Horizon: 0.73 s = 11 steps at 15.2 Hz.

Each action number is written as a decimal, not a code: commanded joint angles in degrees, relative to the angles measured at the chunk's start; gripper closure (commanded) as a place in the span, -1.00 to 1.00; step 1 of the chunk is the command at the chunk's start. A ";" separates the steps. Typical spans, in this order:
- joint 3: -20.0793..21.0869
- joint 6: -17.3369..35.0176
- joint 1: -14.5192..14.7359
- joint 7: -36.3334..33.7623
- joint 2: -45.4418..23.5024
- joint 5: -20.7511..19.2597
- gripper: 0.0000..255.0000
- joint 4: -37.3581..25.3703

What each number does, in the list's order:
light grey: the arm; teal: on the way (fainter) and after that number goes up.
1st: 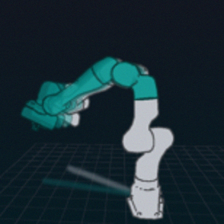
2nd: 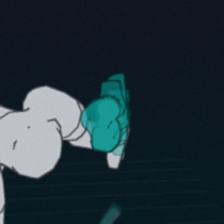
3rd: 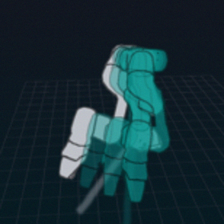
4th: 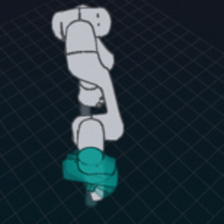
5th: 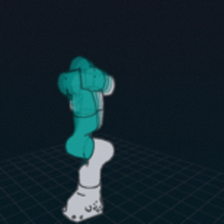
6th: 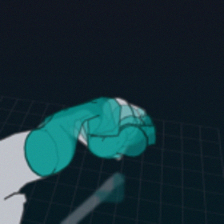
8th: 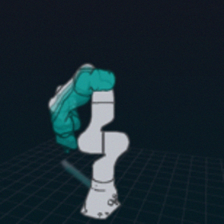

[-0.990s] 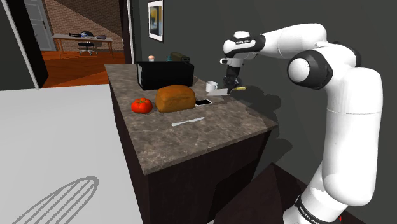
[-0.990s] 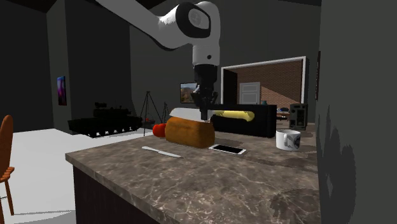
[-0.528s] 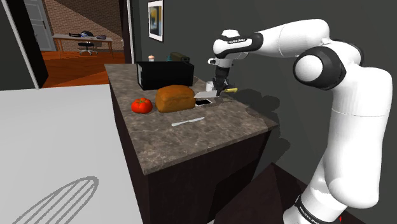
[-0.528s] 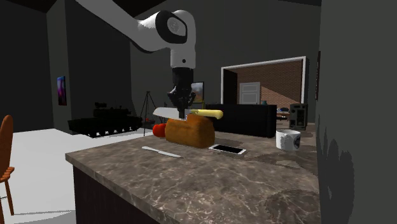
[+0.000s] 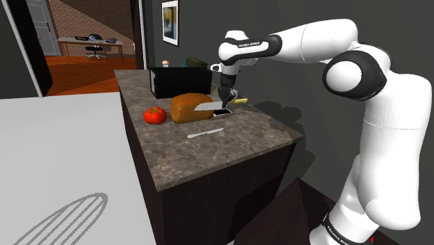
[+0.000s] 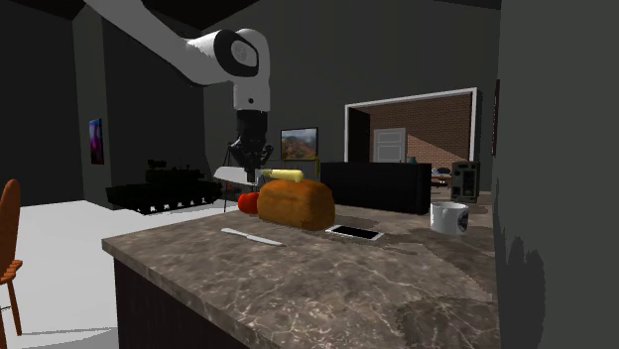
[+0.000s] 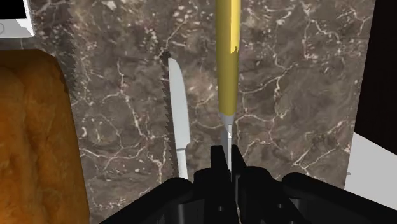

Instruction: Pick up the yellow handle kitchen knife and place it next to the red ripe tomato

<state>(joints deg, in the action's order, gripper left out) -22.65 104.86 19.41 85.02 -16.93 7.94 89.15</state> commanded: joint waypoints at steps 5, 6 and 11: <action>2.50 -1.13 4.42 -7.32 -2.40 0.04 1.00 -3.78; 2.89 -1.37 5.08 -8.45 -2.98 0.09 1.00 -4.64; 4.76 -3.13 8.16 -13.90 -6.78 0.50 1.00 -10.37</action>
<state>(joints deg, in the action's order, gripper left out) -18.34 102.02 26.85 72.46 -22.64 8.32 80.20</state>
